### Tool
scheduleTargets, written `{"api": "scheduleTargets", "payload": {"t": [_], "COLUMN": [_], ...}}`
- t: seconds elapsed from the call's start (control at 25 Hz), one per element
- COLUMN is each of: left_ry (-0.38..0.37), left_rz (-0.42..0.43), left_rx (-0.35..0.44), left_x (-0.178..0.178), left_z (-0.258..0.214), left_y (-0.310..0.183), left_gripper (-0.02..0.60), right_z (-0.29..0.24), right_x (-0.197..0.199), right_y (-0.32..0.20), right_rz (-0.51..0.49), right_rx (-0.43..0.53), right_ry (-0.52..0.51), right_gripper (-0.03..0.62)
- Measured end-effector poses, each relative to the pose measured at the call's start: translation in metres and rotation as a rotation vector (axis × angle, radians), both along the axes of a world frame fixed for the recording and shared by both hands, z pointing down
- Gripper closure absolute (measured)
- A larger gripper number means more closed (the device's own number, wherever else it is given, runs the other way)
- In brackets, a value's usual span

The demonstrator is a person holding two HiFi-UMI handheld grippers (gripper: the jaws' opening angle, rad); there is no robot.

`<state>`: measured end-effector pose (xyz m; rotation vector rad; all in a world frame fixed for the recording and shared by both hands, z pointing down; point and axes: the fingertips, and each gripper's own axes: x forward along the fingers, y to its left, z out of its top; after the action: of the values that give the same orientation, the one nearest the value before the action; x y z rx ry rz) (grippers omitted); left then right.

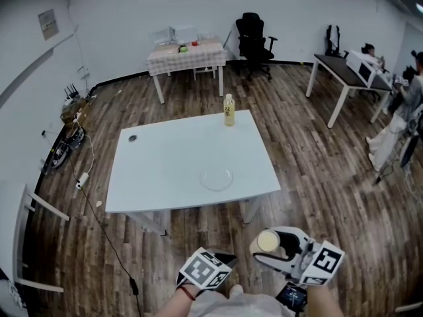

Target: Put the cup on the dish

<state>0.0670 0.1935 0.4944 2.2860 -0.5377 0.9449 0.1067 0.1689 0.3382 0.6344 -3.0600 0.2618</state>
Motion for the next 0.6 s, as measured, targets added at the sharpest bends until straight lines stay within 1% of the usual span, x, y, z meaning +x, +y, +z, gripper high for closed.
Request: {"api": "scheduleTargets", "payload": {"t": [0.32,0.48,0.6], "left_ry": [0.025,0.027,0.018], "left_rz": [-0.027,-0.029,-0.009], "left_rx": [0.009,0.005,0.004], "left_x": [-0.009,-0.023,-0.035], "left_z": [-0.002,0.0,0.001], "left_y": [-0.01,-0.03,-0.051], "left_gripper": [0.581,0.581,0.581], "right_z": [-0.001,0.001,-0.001], "right_x": [-0.005,-0.02,-0.031], "right_y": [-0.009,-0.027,-0.05], "right_rz": [0.011,0.014,0.032], "right_rx": [-0.028,-0.022,-0.019], "right_ry": [0.002,0.004,-0.004], "right_gripper": [0.319,0.319,0.319]}}
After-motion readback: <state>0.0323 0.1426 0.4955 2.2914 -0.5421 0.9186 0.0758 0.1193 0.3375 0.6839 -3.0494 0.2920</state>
